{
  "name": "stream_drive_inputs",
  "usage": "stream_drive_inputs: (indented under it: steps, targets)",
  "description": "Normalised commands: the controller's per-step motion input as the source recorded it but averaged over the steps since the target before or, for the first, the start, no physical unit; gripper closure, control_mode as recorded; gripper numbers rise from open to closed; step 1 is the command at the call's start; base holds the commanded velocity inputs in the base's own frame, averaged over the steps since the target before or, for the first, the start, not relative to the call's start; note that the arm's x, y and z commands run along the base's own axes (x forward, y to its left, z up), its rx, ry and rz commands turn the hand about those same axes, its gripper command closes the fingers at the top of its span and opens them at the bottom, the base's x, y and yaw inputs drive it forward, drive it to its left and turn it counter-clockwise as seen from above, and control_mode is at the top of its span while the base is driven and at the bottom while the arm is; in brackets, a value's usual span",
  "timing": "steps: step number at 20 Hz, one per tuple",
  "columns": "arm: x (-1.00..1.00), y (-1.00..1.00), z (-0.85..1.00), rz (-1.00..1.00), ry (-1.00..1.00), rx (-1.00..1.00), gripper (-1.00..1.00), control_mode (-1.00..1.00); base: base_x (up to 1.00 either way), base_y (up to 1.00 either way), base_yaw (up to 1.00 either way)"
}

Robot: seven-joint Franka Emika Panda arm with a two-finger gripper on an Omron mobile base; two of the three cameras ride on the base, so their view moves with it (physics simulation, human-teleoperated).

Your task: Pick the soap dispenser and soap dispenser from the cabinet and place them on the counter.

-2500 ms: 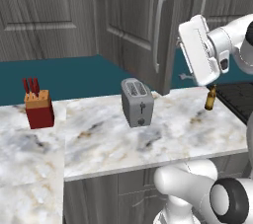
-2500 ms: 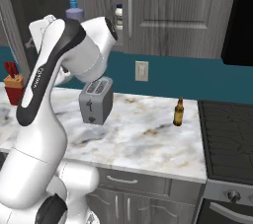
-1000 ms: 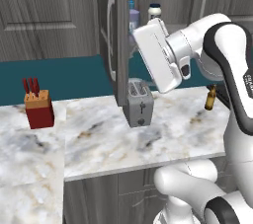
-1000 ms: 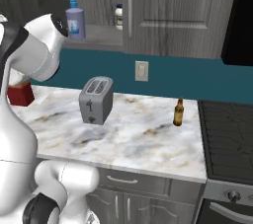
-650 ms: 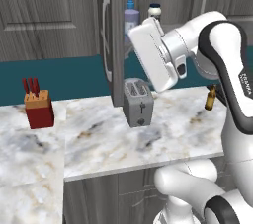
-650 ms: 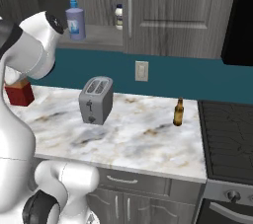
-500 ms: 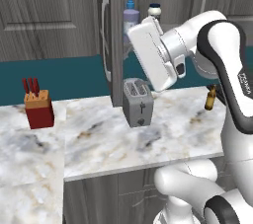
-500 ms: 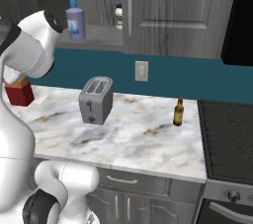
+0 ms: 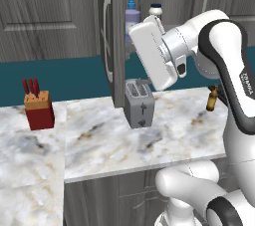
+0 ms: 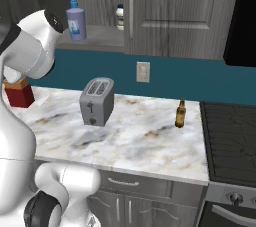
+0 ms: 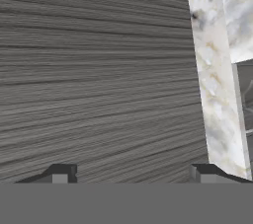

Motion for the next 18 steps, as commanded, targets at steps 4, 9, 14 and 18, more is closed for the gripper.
stream_drive_inputs:
  steps: [4,9,14,18]
  targets:
    - [0.11,-0.13,0.00,0.06,-0.12,0.00,-1.00,-1.00,0.00,0.00,0.00]
    - [0.13,-0.25,0.00,0.09,-0.16,0.00,-1.00,-1.00,0.00,0.00,0.00]
    - [0.09,-0.21,0.00,0.14,-0.06,-0.07,-1.00,-1.00,0.00,0.00,0.00]
    - [0.02,-0.29,0.00,0.13,-0.15,-0.04,-1.00,-1.00,0.00,0.00,0.00]
